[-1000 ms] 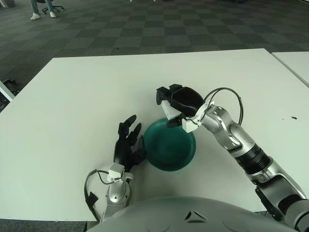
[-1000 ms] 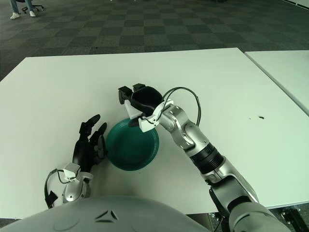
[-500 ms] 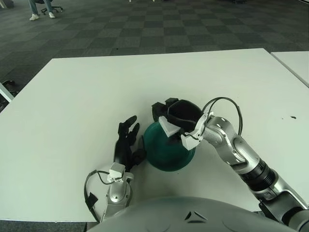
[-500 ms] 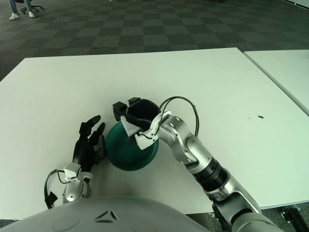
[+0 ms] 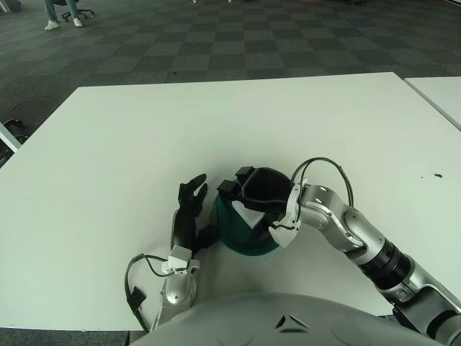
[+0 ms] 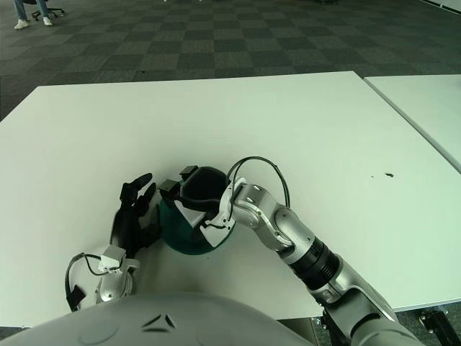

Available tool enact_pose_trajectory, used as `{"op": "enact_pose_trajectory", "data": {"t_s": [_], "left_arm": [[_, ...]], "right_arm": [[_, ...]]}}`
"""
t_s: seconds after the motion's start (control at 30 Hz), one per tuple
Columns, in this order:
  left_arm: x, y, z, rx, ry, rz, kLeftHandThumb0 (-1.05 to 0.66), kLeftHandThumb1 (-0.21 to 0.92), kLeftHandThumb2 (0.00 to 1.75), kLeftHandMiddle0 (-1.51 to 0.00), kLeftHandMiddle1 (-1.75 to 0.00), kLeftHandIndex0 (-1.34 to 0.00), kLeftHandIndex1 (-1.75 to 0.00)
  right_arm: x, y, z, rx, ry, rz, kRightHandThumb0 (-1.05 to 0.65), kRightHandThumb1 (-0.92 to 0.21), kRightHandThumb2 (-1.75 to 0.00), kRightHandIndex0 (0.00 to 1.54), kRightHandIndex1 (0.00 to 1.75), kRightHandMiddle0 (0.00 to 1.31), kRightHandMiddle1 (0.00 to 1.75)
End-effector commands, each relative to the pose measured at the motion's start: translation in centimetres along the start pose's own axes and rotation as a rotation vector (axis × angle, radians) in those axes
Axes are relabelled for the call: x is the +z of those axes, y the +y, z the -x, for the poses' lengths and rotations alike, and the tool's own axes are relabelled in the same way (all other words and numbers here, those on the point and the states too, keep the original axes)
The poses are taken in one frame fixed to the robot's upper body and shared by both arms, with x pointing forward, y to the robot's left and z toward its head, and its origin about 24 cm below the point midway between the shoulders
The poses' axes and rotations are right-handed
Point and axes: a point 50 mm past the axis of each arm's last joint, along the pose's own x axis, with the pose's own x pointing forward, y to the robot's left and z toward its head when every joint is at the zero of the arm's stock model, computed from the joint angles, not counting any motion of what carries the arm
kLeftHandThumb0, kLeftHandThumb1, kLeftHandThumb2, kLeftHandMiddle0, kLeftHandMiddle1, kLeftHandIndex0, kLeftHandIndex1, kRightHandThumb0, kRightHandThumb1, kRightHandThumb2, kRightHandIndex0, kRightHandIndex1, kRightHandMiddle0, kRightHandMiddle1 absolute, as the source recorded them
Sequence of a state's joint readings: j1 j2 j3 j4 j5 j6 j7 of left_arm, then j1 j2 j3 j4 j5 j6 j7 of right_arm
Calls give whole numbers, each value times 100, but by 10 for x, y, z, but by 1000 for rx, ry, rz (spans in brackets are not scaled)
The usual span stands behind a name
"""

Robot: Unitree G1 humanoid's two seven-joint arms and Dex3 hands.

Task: Put the charger into the plate.

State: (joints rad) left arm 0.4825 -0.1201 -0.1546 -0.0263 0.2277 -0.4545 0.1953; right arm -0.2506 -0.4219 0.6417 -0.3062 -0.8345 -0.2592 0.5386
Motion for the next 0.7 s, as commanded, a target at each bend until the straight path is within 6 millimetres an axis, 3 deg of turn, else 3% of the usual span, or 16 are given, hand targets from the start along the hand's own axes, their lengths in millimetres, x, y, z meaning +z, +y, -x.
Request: {"op": "enact_pose_trajectory", "data": {"t_s": [0.0, 0.17, 0.67], "left_arm": [[-8, 1, 1, 19, 63, -16, -87, 92, 99, -56, -5, -7, -95], [-9, -2, -1, 23, 151, 77, -84, 92, 94, -51, -1, -1, -88], [-7, -1, -1, 12, 207, 207, -82, 92, 86, -42, 0, 0, -80]], "right_arm": [[5, 10, 1, -16, -13, -9, -43, -49, -110, 89, 175, 48, 175], [4, 37, -7, 5, -10, -37, -44, -46, -114, 100, 175, 50, 175], [0, 53, -11, 52, 9, -84, -45, -43, -118, 101, 175, 53, 175]]}}
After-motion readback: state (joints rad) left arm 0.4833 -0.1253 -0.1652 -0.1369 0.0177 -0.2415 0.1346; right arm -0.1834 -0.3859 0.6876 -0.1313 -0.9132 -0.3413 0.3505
